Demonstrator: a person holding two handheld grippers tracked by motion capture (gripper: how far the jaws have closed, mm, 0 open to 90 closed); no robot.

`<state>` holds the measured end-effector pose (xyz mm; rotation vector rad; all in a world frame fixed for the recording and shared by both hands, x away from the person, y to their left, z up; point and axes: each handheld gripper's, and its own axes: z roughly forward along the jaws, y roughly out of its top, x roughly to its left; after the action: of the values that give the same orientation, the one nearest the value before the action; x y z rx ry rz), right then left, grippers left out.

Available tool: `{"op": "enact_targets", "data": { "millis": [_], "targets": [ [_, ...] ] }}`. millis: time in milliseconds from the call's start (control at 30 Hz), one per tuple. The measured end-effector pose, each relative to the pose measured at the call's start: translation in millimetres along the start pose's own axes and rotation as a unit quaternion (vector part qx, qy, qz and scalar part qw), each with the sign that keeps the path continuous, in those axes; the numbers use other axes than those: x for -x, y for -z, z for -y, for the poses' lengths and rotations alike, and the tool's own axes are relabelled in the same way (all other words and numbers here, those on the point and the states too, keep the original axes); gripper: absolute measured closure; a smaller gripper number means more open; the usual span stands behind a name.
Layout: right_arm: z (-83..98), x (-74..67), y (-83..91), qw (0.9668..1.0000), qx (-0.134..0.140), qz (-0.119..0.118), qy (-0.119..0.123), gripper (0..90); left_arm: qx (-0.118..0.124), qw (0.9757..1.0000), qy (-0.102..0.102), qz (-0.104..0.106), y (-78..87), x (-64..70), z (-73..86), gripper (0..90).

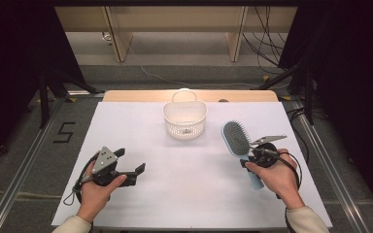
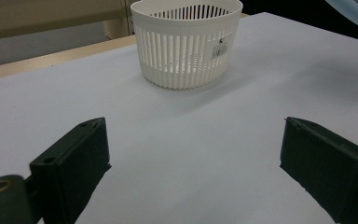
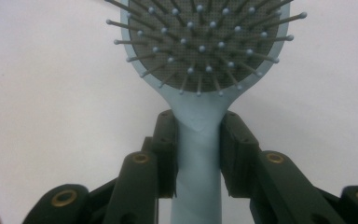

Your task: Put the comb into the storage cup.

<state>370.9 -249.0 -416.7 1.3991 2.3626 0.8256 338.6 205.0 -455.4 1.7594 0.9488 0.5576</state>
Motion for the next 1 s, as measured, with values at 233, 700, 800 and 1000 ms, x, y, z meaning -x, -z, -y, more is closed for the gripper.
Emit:
{"op": "enact_targets", "data": {
  "millis": [233, 700, 800, 1000],
  "targets": [
    [-1.0, 1.2, 2.0, 0.9997, 0.023, 0.004, -0.002, 70.5, 0.000, 1.0000, 0.000, 0.000, 0.0, -0.2, 0.0, 7.7],
    [-2.1, 2.8, 3.2, 0.9987, 0.050, 0.006, -0.009, 70.5, 0.001, 1.0000, 0.000, 0.000, 0.1, -0.1, 0.1, 7.7],
    [-2.4, 3.3, 2.8, 0.9983, 0.056, 0.006, -0.010, 70.5, 0.000, 1.0000, -0.002, 0.001, -0.2, 0.0, 0.2, 7.7],
    [-3.9, 3.2, 1.7, 0.9971, 0.076, 0.004, -0.009, 70.5, 0.000, 1.0000, -0.001, 0.002, -0.4, -0.4, 0.7, 7.7]
  ]
}}
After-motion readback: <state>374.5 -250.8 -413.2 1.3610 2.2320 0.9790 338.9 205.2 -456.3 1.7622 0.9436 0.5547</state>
